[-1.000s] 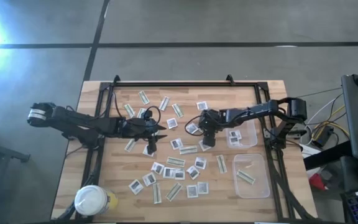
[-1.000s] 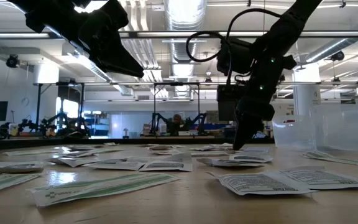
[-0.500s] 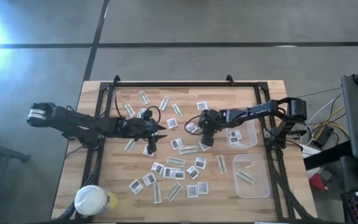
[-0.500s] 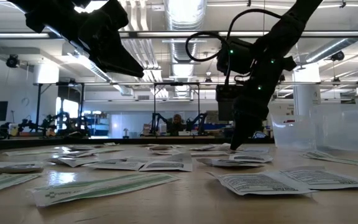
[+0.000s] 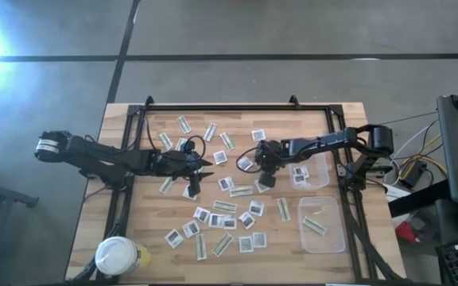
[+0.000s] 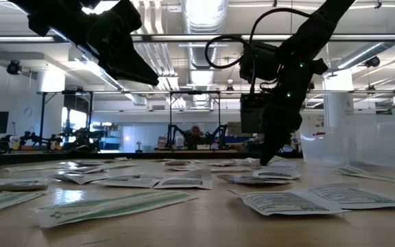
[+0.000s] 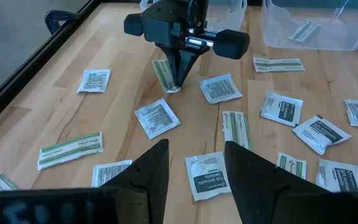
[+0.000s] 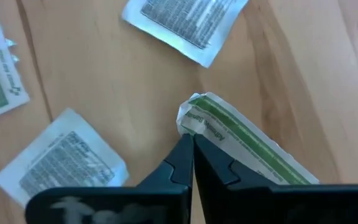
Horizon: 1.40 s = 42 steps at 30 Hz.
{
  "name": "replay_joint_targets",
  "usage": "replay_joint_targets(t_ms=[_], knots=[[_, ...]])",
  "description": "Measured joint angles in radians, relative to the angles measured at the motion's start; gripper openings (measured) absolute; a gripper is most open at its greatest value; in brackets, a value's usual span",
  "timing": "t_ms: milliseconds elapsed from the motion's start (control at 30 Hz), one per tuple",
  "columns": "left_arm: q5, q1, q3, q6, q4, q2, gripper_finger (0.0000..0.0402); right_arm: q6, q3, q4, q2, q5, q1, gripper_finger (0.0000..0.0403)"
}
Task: Pick & Place First Aid Supplies
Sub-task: Put the bandage pack into the bottom bin
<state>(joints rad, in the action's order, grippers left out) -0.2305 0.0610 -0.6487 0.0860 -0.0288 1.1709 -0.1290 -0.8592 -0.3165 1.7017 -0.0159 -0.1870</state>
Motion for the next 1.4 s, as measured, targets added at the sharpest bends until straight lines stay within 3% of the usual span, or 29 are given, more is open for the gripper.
replay_joint_targets(t_ms=[467,1000,1400], knots=[[0.000,-0.001,0.000,-0.004,0.001,0.000,0.0149,-0.051,-0.019,-0.092,-0.186,0.047,0.064,0.0008],[0.000,-0.001,0.000,-0.004,0.000,0.000,0.0149,-0.348,-0.020,-0.240,-0.488,0.051,0.326,0.0008],[0.000,-0.001,0.000,-0.003,0.005,0.000,0.0149,-0.582,-0.020,-0.390,-0.535,0.056,0.520,0.0008]])
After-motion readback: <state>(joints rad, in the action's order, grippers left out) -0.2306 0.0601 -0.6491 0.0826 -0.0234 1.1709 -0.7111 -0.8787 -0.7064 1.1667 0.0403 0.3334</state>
